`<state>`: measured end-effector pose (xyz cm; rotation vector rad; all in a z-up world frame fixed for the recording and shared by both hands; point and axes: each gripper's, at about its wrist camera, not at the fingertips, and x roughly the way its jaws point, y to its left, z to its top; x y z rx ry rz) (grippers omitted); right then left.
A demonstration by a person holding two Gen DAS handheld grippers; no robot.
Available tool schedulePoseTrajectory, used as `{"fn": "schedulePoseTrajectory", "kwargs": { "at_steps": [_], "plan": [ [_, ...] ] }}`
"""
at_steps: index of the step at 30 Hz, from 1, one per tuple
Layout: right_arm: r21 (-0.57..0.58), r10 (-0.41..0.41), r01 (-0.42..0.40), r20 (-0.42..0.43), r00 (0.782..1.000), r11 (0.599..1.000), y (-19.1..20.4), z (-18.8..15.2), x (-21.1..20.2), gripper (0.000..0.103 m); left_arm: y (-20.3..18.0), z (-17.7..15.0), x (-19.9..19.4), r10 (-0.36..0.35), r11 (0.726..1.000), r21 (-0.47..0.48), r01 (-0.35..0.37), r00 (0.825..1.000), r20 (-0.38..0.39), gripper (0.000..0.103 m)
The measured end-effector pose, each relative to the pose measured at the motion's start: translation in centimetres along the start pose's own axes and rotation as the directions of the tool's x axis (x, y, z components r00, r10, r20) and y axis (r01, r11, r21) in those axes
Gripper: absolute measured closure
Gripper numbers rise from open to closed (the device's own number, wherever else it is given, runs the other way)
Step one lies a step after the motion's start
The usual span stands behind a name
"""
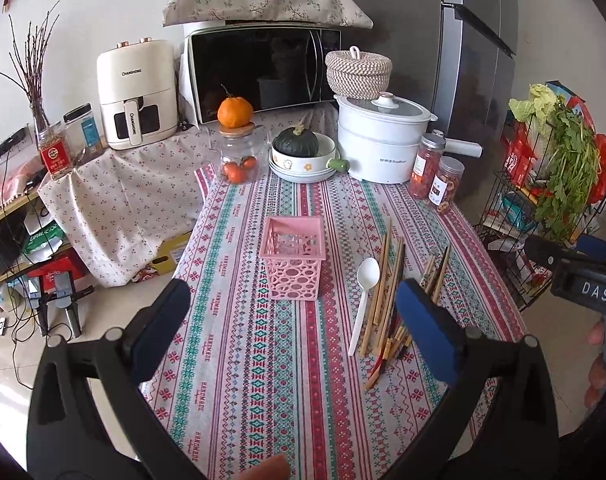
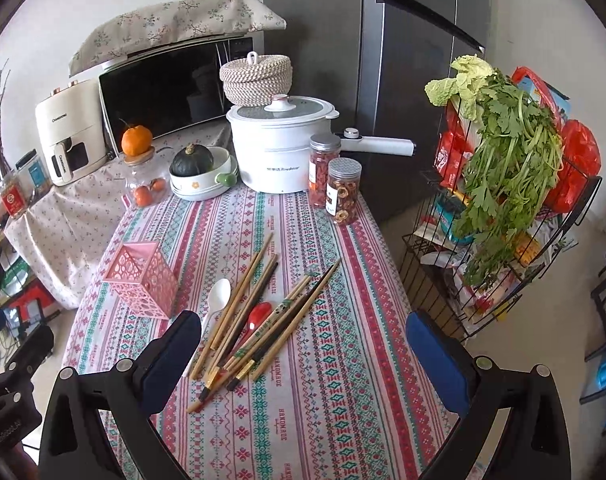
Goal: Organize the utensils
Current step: 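Grasp a wooden chopstick with the left gripper while the right gripper grasps another chopstick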
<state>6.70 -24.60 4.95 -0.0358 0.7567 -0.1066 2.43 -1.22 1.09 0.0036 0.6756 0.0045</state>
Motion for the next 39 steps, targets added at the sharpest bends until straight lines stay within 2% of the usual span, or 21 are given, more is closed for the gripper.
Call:
{"fn": "schedulePoseTrajectory", "kwargs": {
  "at_steps": [2, 5, 8, 11, 14, 16, 17, 18, 19, 20, 22, 23, 25, 27, 33, 37, 39],
  "plan": [
    [0.011, -0.012, 0.012, -0.009, 1.000, 1.000, -0.5, 1.1, 0.2, 0.000, -0.4, 0.9, 0.6, -0.023, 1.000, 0.016, 0.023, 1.000, -0.011, 0.001],
    [0.041, -0.002, 0.004, -0.040, 0.999, 0.999, -1.1, 2.7, 1.4, 0.000, -1.5, 1.9, 2.5, -0.083, 0.995, 0.047, 0.087, 0.993, -0.090, 0.001],
    [0.076, 0.007, 0.000, -0.085, 0.996, 0.997, -2.1, 3.5, 3.6, 0.000, -3.0, 2.7, 5.1, -0.155, 0.983, 0.063, 0.170, 0.968, -0.199, 0.001],
    [0.114, 0.029, -0.012, -0.148, 0.989, 0.993, -3.4, 2.9, 6.6, 0.000, -4.7, 3.3, 8.1, -0.212, 0.970, 0.054, 0.237, 0.933, -0.290, 0.001],
    [0.126, 0.058, -0.029, -0.238, 0.969, 0.992, -4.5, 2.4, 10.2, 0.000, -6.7, 4.1, 11.7, -0.263, 0.957, 0.016, 0.290, 0.890, -0.373, 0.013],
    [0.140, 0.089, -0.051, -0.280, 0.956, 0.989, -5.2, 2.4, 12.3, 0.000, -8.1, 4.6, 14.1, -0.302, 0.945, -0.012, 0.326, 0.859, -0.413, 0.026],
    [0.156, 0.099, -0.055, -0.287, 0.953, 0.986, -5.6, 2.4, 13.2, 0.000, -8.8, 4.7, 15.4, -0.308, 0.943, -0.022, 0.332, 0.847, -0.433, 0.030],
    [0.173, 0.107, -0.057, -0.292, 0.950, 0.983, -6.1, 2.4, 14.0, 0.000, -9.4, 4.9, 16.7, -0.314, 0.941, -0.032, 0.336, 0.837, -0.449, 0.037],
    [0.190, 0.116, -0.059, -0.302, 0.946, 0.980, -6.5, 2.4, 14.8, 0.004, -9.9, 5.0, 17.9, -0.318, 0.940, -0.038, 0.340, 0.829, -0.460, 0.046],
    [0.213, 0.129, -0.063, -0.312, 0.941, 0.975, -7.0, 2.3, 15.7, 0.007, -10.3, 5.0, 19.3, -0.319, 0.940, -0.047, 0.338, 0.822, -0.472, 0.050],
    [0.276, 0.182, -0.085, -0.346, 0.920, 0.958, -7.8, 1.9, 17.5, 0.018, -11.0, 5.2, 21.9, -0.313, 0.943, -0.055, 0.329, 0.814, -0.490, 0.066],
    [0.304, 0.208, -0.095, -0.364, 0.908, 0.948, -8.2, 1.5, 18.4, 0.020, -11.4, 5.1, 23.1, -0.299, 0.947, -0.049, 0.317, 0.814, -0.499, 0.069],
    [0.339, 0.235, -0.097, -0.393, 0.889, 0.936, -8.7, 0.9, 19.8, 0.026, -12.0, 4.9, 25.4, -0.288, 0.950, -0.046, 0.309, 0.805, -0.519, 0.086],
    [0.354, 0.241, -0.091, -0.409, 0.880, 0.931, -9.0, 0.6, 20.8, 0.027, -12.4, 4.6, 27.3, -0.271, 0.955, -0.046, 0.294, 0.796, -0.541, 0.092],
    [0.355, 0.233, -0.077, -0.421, 0.877, 0.932, -9.5, 0.5, 22.4, 0.027, -12.9, 3.6, 30.3, -0.212, 0.969, -0.023, 0.247, 0.780, -0.588, 0.095],
    [0.369, 0.231, -0.063, -0.432, 0.872, 0.927, -10.2, 0.2, 23.5, 0.027, -13.0, 3.1, 31.1, -0.205, 0.970, -0.019, 0.242, 0.772, -0.602, 0.095],
    [0.374, 0.230, -0.056, -0.438, 0.869, 0.926, -10.3, 0.1, 23.9, 0.027, -13.2, 3.0, 31.0, -0.197, 0.970, -0.006, 0.242, 0.775, -0.600, 0.095]
  ]
}}
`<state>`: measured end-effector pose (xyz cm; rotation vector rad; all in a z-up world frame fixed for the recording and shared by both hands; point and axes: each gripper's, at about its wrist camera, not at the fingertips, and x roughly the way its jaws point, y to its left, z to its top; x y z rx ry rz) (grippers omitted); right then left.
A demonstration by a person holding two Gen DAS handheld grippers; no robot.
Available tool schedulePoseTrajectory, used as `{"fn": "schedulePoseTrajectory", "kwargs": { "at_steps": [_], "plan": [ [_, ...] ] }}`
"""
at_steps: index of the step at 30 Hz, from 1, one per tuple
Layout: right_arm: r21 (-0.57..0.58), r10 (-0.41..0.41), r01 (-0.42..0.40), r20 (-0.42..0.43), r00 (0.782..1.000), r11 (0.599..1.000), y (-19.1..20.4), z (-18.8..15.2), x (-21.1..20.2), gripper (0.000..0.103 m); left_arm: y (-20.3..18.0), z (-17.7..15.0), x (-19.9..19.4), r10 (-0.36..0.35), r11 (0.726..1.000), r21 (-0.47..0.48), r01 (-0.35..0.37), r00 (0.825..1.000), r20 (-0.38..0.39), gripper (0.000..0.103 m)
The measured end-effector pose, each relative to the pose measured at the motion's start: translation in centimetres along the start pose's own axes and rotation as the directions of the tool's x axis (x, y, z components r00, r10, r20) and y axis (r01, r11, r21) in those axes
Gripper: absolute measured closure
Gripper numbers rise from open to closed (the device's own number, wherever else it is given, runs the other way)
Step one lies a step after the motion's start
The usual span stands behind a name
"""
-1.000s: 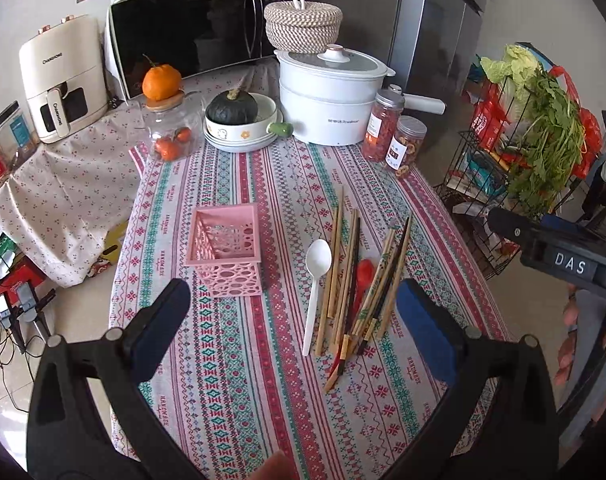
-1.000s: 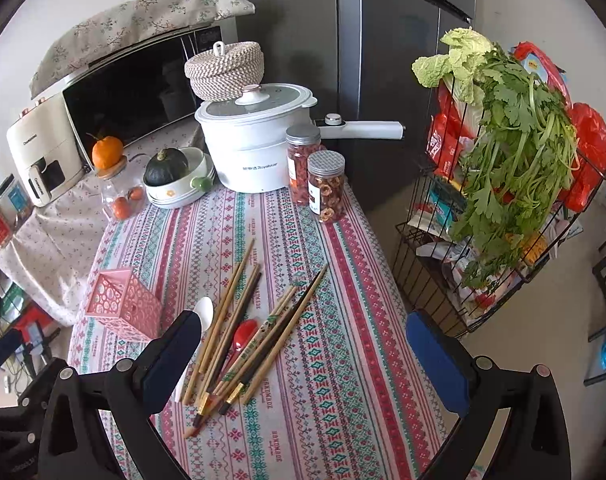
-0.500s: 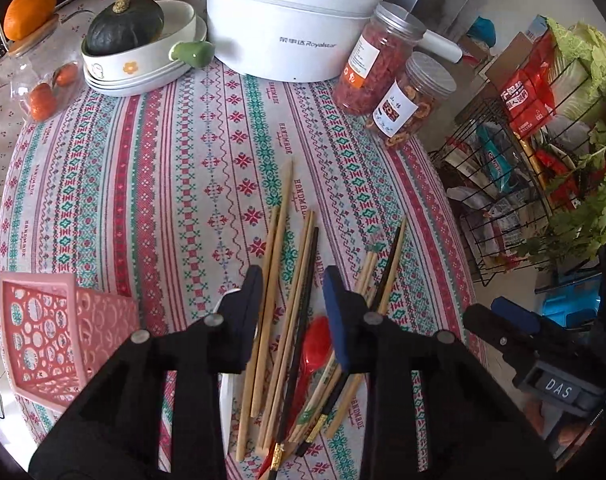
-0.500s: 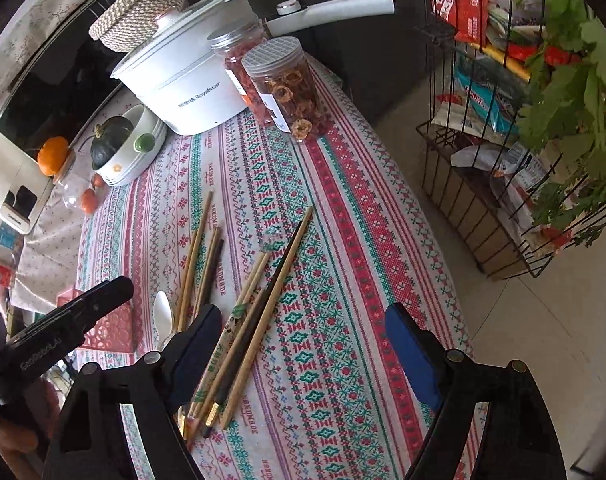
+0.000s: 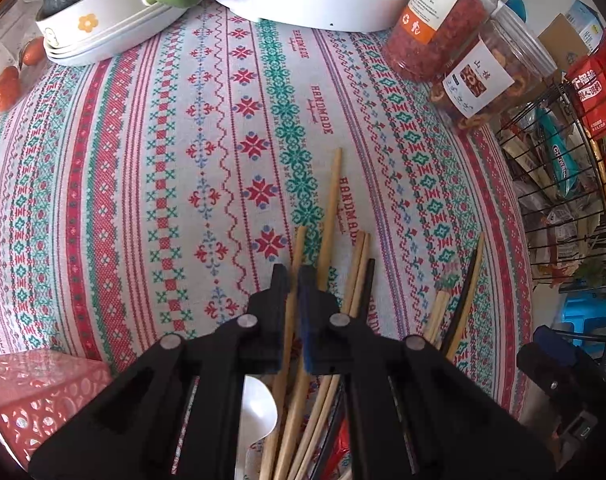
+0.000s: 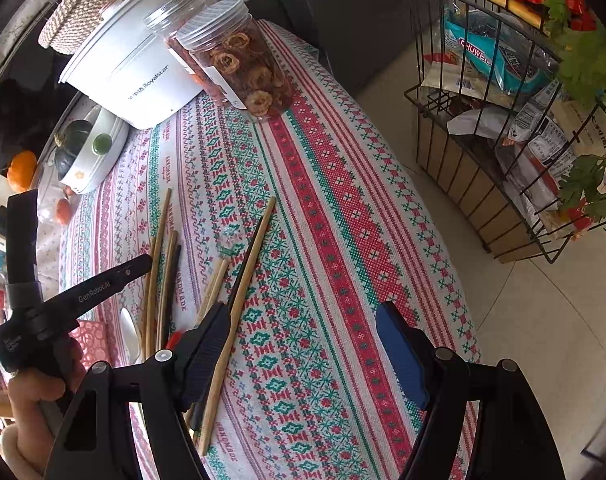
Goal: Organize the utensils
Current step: 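Grasp a wooden chopstick with the left gripper while the right gripper grasps another chopstick, then lift both held chopsticks upright and carry them over the pink basket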
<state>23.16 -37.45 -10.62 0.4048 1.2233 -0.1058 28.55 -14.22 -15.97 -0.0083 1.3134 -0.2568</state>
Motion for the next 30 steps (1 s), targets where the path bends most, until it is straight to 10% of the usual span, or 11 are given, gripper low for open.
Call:
{"fn": "schedulePoseTrajectory", "kwargs": {
  "at_steps": [8, 19, 30],
  "plan": [
    [0.007, 0.006, -0.006, 0.001, 1.000, 1.000, 0.6, 0.4, 1.0, 0.034, -1.8, 0.2, 0.7, 0.045, 0.998, 0.043, -0.045, 0.999, -0.006, 0.097],
    [0.001, 0.094, -0.094, -0.041, 0.995, 0.996, 3.2, 0.8, 3.9, 0.081, -0.3, -4.5, -8.2, -0.070, 0.992, 0.117, 0.050, 0.983, 0.170, 0.097],
    [-0.041, -0.029, 0.026, -0.074, 0.997, 0.999, 5.4, 0.3, 5.3, 0.090, 3.2, -9.6, -14.3, -0.158, 0.983, 0.128, 0.131, 0.961, 0.227, 0.097]
  ]
}}
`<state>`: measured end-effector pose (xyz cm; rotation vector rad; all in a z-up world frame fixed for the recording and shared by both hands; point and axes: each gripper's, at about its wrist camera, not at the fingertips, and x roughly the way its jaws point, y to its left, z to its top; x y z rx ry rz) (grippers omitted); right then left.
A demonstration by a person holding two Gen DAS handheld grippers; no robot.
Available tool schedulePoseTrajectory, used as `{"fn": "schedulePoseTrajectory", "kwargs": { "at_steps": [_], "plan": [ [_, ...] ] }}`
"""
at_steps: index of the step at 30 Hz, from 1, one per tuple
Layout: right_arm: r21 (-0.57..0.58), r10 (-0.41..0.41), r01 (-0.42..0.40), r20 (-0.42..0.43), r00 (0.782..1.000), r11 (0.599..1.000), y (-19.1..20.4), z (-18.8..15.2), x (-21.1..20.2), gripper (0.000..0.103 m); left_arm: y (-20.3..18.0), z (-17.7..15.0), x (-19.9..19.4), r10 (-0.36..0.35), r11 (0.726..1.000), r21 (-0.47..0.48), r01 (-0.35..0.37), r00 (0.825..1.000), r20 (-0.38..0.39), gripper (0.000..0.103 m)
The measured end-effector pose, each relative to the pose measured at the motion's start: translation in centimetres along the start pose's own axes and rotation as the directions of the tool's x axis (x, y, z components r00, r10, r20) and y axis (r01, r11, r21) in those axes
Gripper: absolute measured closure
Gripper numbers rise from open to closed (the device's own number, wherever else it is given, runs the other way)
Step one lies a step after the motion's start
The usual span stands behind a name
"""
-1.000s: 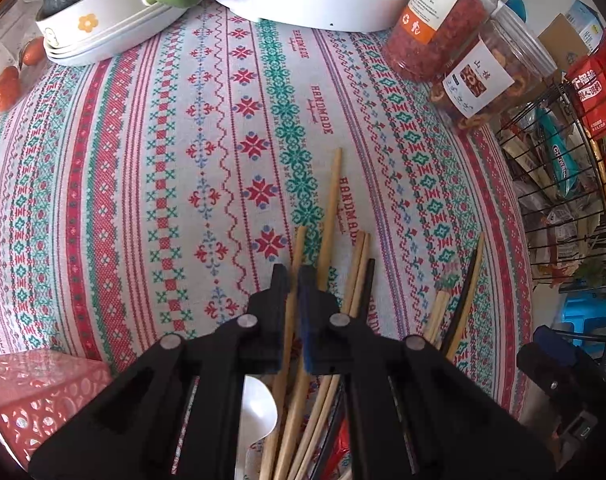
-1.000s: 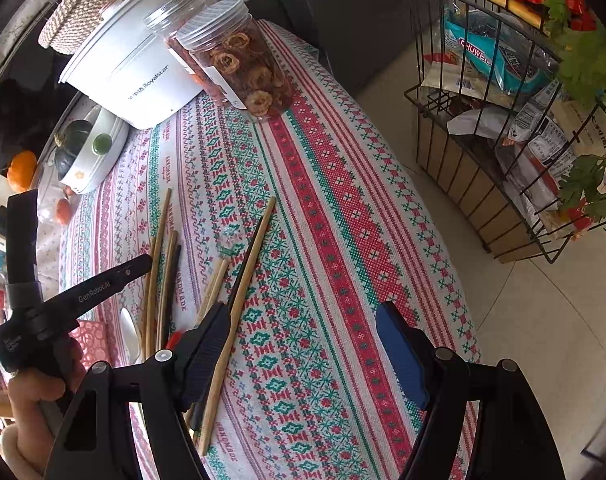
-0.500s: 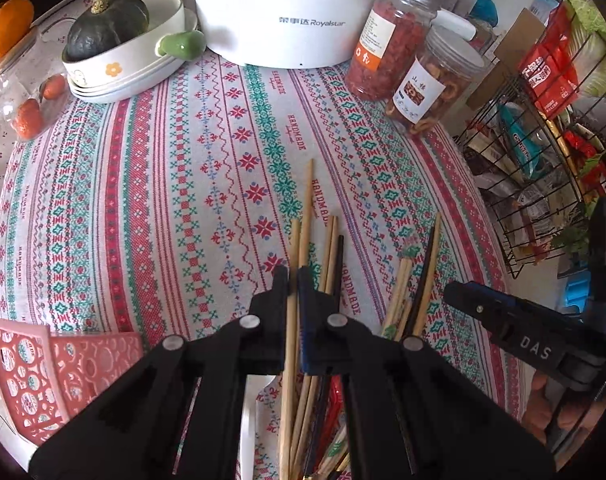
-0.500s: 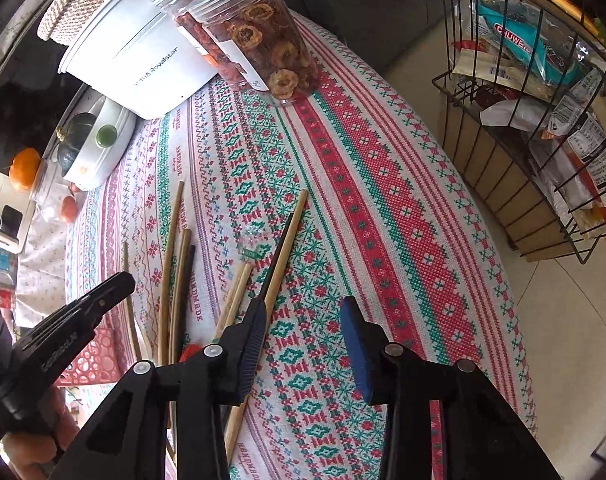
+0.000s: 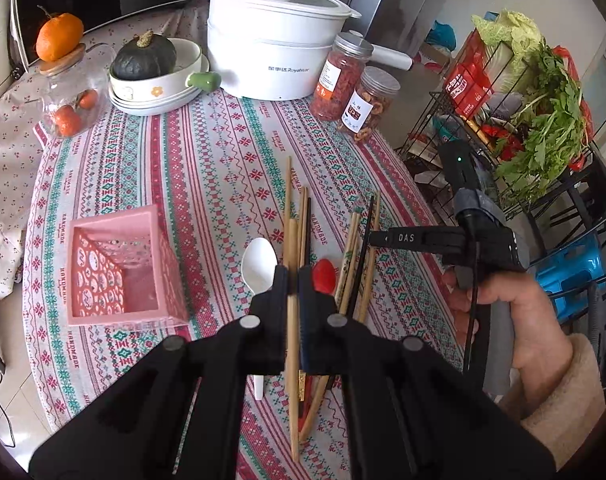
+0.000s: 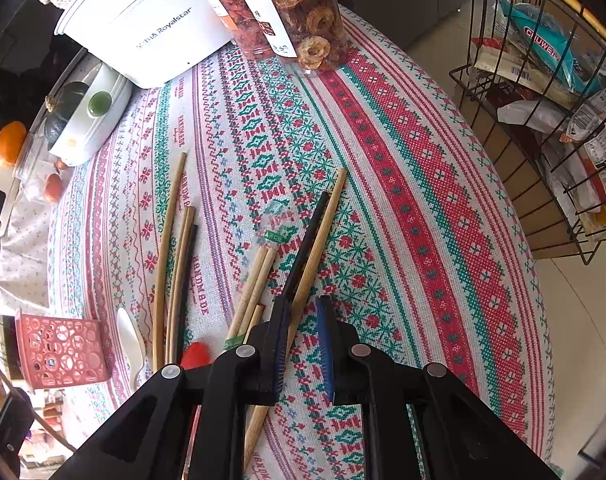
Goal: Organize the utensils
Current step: 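Lift both held chopsticks upright and carry them over the pink basket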
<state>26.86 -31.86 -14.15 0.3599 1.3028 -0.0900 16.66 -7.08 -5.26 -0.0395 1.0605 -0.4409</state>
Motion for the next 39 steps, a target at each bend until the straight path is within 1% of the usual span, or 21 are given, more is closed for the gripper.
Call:
{"fn": "schedulePoseTrajectory", "kwargs": {
  "at_steps": [5, 9, 11, 13, 15, 16, 18, 21, 24, 26, 27, 30, 33, 37, 39],
  "plan": [
    [-0.036, -0.093, 0.092, -0.039, 0.995, 0.995, 0.3, -0.6, -0.4, 0.091, 1.1, -1.1, -2.9, -0.012, 0.999, -0.036, 0.013, 0.999, 0.035, 0.097],
    [-0.130, -0.183, 0.182, 0.001, 0.983, 0.975, 2.1, -1.3, -0.1, 0.089, 1.9, -2.2, -5.0, -0.007, 0.998, -0.069, 0.013, 0.997, 0.079, 0.097],
    [-0.154, -0.197, 0.201, 0.039, 0.980, 0.967, 2.8, -1.8, 0.0, 0.089, 2.4, -2.7, -5.9, 0.001, 0.996, -0.092, 0.009, 0.994, 0.111, 0.097],
    [-0.148, -0.167, 0.174, 0.062, 0.984, 0.974, 2.6, -2.1, -0.2, 0.093, 2.9, -3.1, -6.9, 0.018, 0.994, -0.106, -0.002, 0.989, 0.144, 0.097],
    [-0.134, -0.108, 0.116, 0.064, 0.992, 0.984, 1.9, -2.3, -0.6, 0.096, 3.2, -3.3, -8.1, 0.027, 0.995, -0.104, -0.008, 0.982, 0.184, 0.097],
    [-0.122, -0.078, 0.086, 0.066, 0.995, 0.989, 1.5, -2.5, -1.0, 0.097, 3.3, -3.3, -8.8, 0.031, 0.995, -0.100, -0.010, 0.978, 0.207, 0.097],
    [-0.110, -0.024, 0.035, 0.099, 0.995, 0.993, 0.8, -3.0, -2.4, 0.097, 3.4, -3.4, -10.1, 0.037, 0.996, -0.089, -0.015, 0.968, 0.249, 0.097],
    [-0.109, 0.066, -0.048, 0.161, 0.985, 0.993, 0.1, -4.0, -5.5, 0.097, 3.6, -3.5, -11.9, 0.036, 0.996, -0.084, -0.011, 0.952, 0.305, 0.097],
    [-0.137, 0.114, -0.083, 0.235, 0.965, 0.987, 0.3, -5.4, -8.7, 0.097, 3.5, -3.5, -13.7, 0.034, 0.996, -0.084, -0.004, 0.933, 0.358, 0.097],
    [-0.163, 0.138, -0.094, 0.284, 0.949, 0.982, 1.1, -6.6, -11.1, 0.097, 3.2, -3.5, -14.9, 0.042, 0.997, -0.077, -0.012, 0.914, 0.403, 0.097],
    [-0.179, 0.153, -0.101, 0.308, 0.939, 0.979, 1.4, -7.2, -12.1, 0.097, 3.1, -3.6, -15.5, 0.052, 0.997, -0.075, -0.022, 0.901, 0.432, 0.097],
    [-0.223, 0.176, -0.096, 0.378, 0.909, 0.970, 2.0, -8.8, -14.8, 0.097, 2.9, -3.7, -17.3, 0.090, 0.995, -0.079, -0.057, 0.849, 0.521, 0.097],
    [-0.261, 0.208, -0.098, 0.435, 0.876, 0.960, 3.2, -9.8, -16.9, 0.097, 3.1, -3.6, -18.5, 0.139, 0.990, -0.101, -0.098, 0.790, 0.597, 0.097],
    [-0.322, 0.256, -0.098, 0.498, 0.829, 0.942, 5.4, -10.5, -19.1, 0.097, 4.6, -3.4, -19.6, 0.169, 0.984, -0.156, -0.085, 0.728, 0.664, 0.097],
    [-0.339, 0.282, -0.110, 0.515, 0.809, 0.934, 6.4, -10.6, -19.7, 0.097, 5.1, -3.2, -20.0, 0.188, 0.980, -0.178, -0.088, 0.699, 0.690, 0.097]
  ]
}}
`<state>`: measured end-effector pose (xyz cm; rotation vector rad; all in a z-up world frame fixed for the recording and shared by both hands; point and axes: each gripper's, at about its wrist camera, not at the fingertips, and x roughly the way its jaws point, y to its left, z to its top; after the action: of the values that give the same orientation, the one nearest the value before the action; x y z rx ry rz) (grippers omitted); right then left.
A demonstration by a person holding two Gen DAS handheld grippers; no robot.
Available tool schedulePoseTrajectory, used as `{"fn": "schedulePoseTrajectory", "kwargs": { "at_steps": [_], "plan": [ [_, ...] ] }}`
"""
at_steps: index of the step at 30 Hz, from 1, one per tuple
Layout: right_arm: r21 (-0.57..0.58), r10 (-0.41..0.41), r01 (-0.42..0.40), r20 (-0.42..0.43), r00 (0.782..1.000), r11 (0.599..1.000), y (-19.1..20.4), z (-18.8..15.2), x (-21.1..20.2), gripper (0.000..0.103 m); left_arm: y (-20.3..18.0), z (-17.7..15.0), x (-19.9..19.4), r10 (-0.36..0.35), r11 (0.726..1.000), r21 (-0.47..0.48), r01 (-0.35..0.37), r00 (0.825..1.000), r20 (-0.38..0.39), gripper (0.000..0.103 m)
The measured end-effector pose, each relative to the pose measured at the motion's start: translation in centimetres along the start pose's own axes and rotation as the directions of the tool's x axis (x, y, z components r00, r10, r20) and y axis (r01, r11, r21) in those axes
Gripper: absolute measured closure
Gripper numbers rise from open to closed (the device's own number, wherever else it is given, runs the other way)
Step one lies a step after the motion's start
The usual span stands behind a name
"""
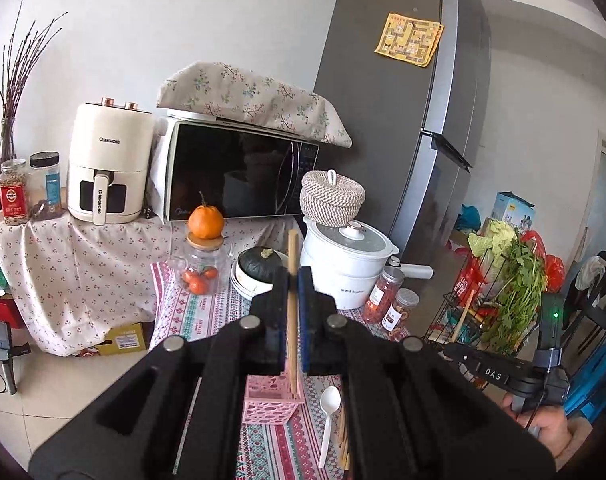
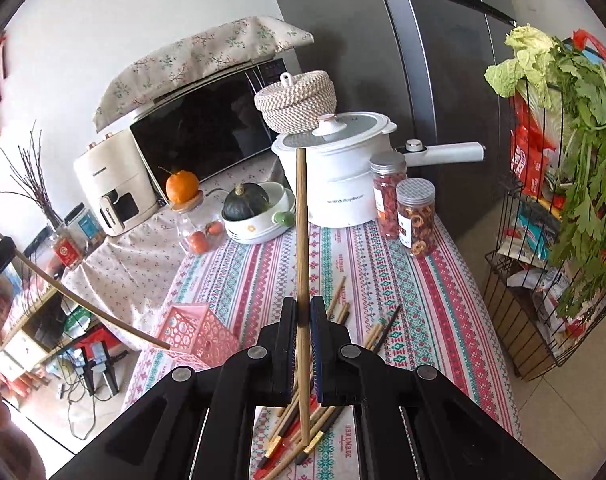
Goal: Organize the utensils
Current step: 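Lift both held chopsticks upright and carry them over the pink basket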
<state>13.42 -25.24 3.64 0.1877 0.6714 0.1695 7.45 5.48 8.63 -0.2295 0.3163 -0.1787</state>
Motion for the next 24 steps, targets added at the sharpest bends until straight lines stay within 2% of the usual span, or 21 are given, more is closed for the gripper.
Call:
{"fn": "schedulePoseTrajectory", "kwargs": {
  "at_steps": [4, 7, 15, 21, 24],
  "plan": [
    [0.000, 0.050, -0.050, 0.030, 0.998, 0.999, 1.9, 0.9, 0.0, 0.097, 0.6, 0.2, 1.3, 0.034, 0.999, -0.003, -0.034, 0.999, 0.009, 0.097],
    [-0.014, 0.073, -0.073, 0.056, 0.996, 0.997, 3.4, 1.3, 0.3, 0.097, 1.0, -0.3, 3.0, 0.053, 0.999, -0.002, -0.053, 0.999, -0.013, 0.097],
    [-0.003, 0.155, -0.155, 0.104, 0.982, 0.988, 6.3, 2.3, 1.0, 0.097, 2.6, -2.3, 8.2, 0.081, 0.995, -0.047, -0.089, 0.986, -0.148, 0.097],
    [0.014, 0.201, -0.206, 0.165, 0.966, 0.978, 8.0, 3.7, 1.8, 0.097, 3.0, -3.1, 10.2, 0.092, 0.994, -0.038, -0.103, 0.972, -0.215, 0.097],
    [-0.007, 0.205, -0.207, 0.179, 0.962, 0.978, 9.4, 3.9, 2.9, 0.096, 3.4, -3.2, 11.2, 0.085, 0.994, -0.045, -0.099, 0.965, -0.248, 0.097]
  ]
}}
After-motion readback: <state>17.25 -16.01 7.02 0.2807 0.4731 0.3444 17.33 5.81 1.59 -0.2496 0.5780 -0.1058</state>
